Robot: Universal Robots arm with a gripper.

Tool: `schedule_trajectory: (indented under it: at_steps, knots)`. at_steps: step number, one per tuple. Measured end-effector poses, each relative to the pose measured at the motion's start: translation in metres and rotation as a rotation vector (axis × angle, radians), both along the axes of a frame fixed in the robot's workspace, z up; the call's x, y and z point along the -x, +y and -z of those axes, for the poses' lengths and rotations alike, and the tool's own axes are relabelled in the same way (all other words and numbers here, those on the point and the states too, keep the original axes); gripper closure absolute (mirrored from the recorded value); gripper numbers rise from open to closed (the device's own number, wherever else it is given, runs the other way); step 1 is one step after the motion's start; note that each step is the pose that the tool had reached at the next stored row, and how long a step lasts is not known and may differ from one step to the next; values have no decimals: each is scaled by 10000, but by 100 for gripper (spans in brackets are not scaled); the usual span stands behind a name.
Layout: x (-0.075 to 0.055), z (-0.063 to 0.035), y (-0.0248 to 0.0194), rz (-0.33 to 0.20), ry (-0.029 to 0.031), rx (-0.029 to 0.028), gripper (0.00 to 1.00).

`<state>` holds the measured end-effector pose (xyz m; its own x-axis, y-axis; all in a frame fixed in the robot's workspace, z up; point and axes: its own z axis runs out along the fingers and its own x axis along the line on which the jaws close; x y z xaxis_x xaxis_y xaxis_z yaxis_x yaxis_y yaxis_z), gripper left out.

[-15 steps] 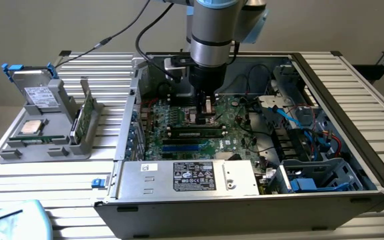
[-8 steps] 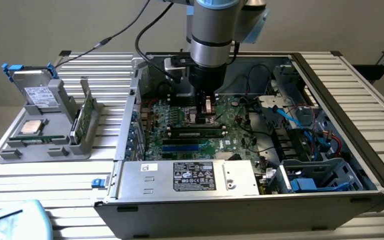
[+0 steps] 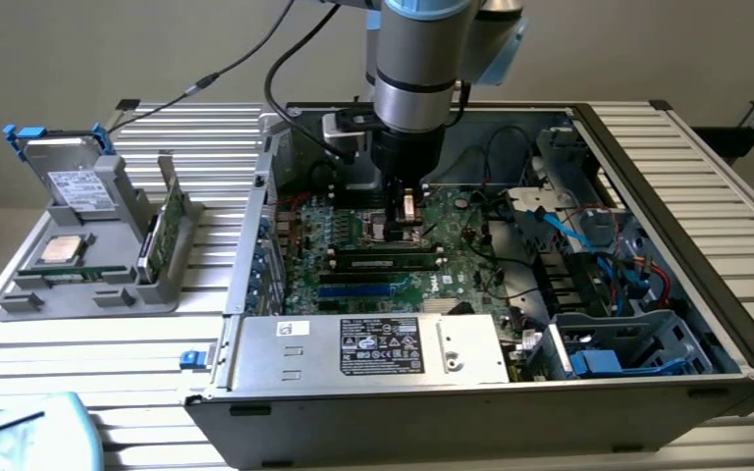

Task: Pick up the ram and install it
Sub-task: 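Press down the ram until it locks into place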

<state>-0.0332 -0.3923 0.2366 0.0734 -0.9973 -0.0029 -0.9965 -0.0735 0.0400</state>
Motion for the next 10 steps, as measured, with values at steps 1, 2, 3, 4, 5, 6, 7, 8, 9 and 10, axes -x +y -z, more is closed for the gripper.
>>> schedule_trajectory:
  at_steps: [1,2,3,4,5,6,7,8,9,10]
  knots:
    - [0,0,0,0,0,-21,90]
    - [0,0,0,0,0,-42,90]
    - [0,0,0,0,0,-64,90]
    - [0,0,0,0,-1,-85,90]
    - [0,0,-1,0,0,-105,90]
    - [0,0,0,0,-1,-128,90]
    - [0,0,-1,0,0,-149,90]
    - [0,0,-1,0,0,-171,90]
    - [0,0,-1,0,0,-191,90]
    - [0,0,-1,0,0,-212,90]
